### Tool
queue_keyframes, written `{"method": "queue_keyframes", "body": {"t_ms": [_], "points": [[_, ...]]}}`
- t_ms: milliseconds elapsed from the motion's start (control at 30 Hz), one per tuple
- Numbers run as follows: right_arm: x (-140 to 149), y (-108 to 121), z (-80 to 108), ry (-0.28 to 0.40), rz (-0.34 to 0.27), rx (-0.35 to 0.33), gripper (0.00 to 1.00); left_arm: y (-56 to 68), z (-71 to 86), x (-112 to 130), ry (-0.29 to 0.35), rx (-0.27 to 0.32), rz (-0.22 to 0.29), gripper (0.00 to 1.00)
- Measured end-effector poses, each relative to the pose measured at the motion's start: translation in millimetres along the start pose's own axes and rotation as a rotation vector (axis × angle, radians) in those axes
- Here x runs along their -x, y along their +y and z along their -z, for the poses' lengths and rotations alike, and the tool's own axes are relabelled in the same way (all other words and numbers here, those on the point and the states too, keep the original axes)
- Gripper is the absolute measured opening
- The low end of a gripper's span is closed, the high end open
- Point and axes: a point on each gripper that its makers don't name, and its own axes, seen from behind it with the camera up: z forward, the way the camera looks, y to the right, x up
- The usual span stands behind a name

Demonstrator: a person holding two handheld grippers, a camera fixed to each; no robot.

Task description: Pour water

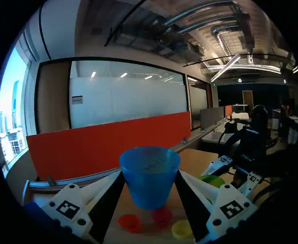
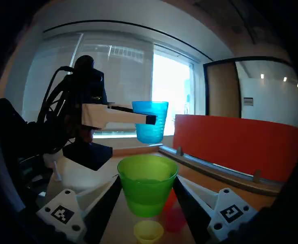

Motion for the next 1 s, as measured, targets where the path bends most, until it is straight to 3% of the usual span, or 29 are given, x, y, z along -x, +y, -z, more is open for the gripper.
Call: {"method": "queue_keyframes", "body": {"t_ms": [500,1000], "points": [[5.4,16.9,16.7,-0.062,0.008,0.022,0.88,0.6,5.3,32.3,-0.109,0.029,-0.037,0.83],[18.3,31.6,34.0,-0.116,-0.003,0.041,0.88,10.1,2.6,73.4,-0.227,0.068,-0.085,0.84]]}}
